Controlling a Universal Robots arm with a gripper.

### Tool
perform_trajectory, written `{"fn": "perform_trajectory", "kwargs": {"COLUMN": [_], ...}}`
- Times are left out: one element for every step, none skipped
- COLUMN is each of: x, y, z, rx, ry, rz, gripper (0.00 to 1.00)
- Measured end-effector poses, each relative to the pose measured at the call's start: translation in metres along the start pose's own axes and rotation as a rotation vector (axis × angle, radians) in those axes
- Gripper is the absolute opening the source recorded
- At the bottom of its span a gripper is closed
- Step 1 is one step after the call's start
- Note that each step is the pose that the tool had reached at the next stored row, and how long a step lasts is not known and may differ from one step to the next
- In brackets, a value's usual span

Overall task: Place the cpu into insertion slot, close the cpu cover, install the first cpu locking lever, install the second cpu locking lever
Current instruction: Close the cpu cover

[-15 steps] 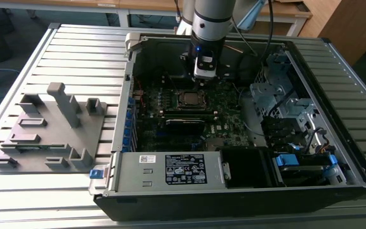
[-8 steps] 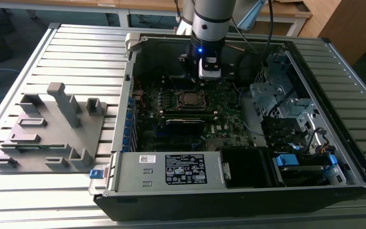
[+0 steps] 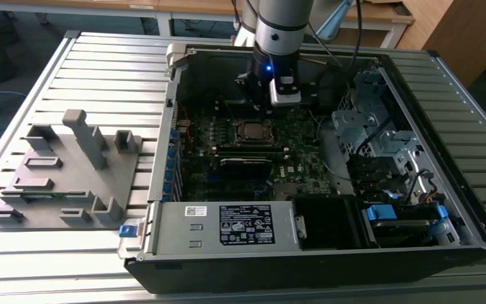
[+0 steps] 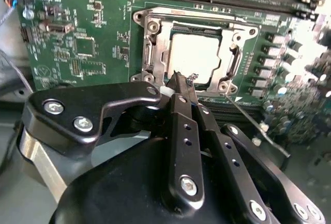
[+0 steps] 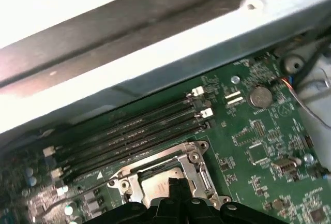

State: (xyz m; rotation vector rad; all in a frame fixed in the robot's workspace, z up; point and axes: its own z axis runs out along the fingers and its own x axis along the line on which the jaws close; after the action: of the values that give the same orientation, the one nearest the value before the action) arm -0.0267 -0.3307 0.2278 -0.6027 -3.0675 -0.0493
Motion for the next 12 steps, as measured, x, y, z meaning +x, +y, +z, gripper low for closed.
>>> {"fn": "perform_trajectory", "kwargs": {"x": [0.0000,0.0000,0.0000,0.0000,0.0000,0.0000,0.0000,0.0000,0.0000,0.0000,0.0000,0.0000], "y": [0.0000,0.0000,0.0000,0.0000,0.0000,0.0000,0.0000,0.0000,0.0000,-0.0001,0.0000,-0.0001], "z": [0.0001,0.0002,0.0004,0.0005,0.0007,0.0008,0.0010,0.0011,0.0013,0.0015,0.0016,0.0018], "rx": [0.0004,0.0007,0.0011,0.0015,0.0018,0.0022,0.0026,0.0031,0.0033,0.0038,0.0041,0.0045], "ry": [0.0005,0.0010,0.0015,0.0020,0.0025,0.0030,0.0036,0.0041,0.0046,0.0051,0.0055,0.0061], "rz": [-0.018,-0.036,-0.054,-0.072,-0.090,-0.107,-0.127,-0.145,-0.163,-0.181,-0.199,-0.217], "gripper": [0.11,0.11,0.11,0.11,0.11,0.11,0.11,0.11,0.11,0.11,0.11,0.11]}}
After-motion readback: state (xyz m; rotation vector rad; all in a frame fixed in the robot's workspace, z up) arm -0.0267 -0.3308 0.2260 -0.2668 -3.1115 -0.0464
